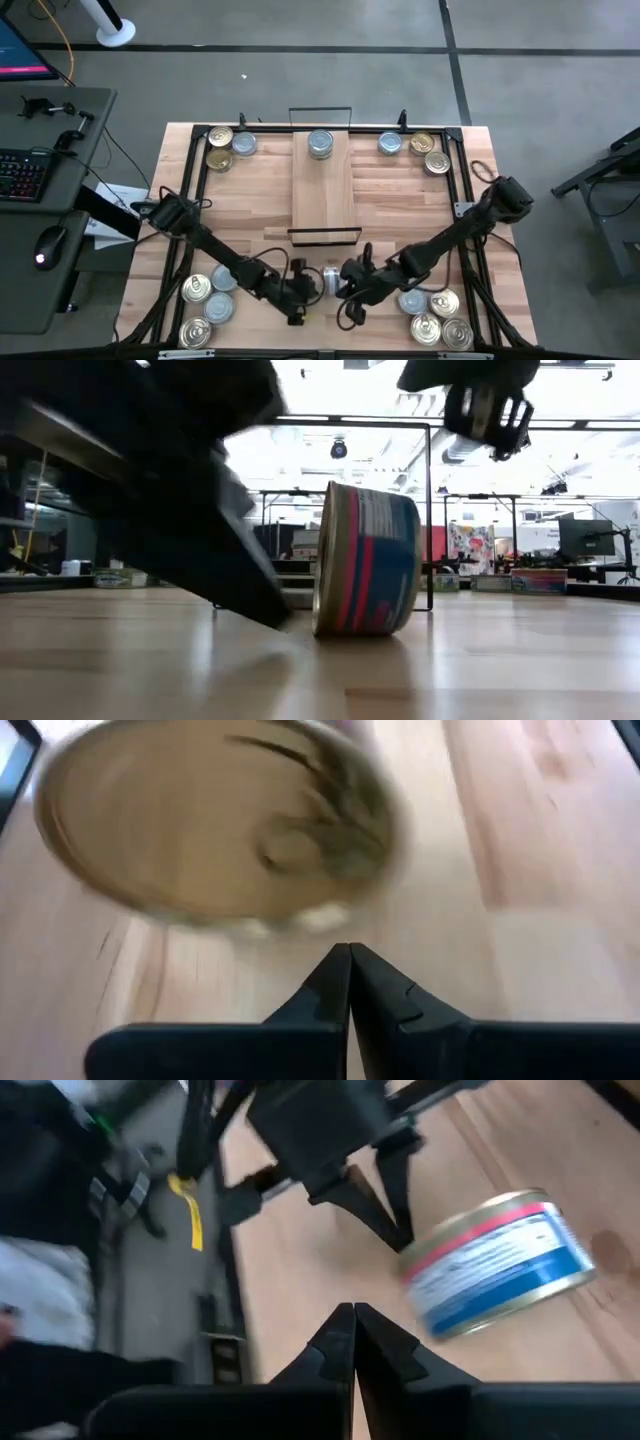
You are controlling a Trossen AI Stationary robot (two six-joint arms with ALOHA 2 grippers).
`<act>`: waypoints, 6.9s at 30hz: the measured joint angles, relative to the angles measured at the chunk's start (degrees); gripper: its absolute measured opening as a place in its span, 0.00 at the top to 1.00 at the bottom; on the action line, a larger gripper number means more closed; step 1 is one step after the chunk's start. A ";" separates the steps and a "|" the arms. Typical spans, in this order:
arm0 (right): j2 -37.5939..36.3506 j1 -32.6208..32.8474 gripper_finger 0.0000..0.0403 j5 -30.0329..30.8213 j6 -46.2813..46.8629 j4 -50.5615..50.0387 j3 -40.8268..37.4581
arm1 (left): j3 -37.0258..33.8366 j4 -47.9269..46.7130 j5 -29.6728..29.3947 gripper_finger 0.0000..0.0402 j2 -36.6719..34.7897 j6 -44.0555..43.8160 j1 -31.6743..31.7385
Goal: Stack canned seafood by type on shelf
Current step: Put the pink and blue tuna can on the shelf, then move the green tuna can to the middle left of the table
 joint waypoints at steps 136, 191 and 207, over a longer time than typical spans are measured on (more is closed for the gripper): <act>4.81 -55.85 0.58 -26.36 18.56 25.79 -8.65 | -4.28 -28.25 8.52 1.00 -57.08 2.42 45.73; -18.03 -63.97 0.28 -24.92 0.42 -8.69 -5.62 | -25.21 -32.57 -23.65 1.00 -40.52 -35.09 69.80; -18.03 -63.97 0.28 -25.17 -1.07 -8.68 -5.62 | -25.38 -39.22 -20.46 1.00 -40.41 -37.58 58.20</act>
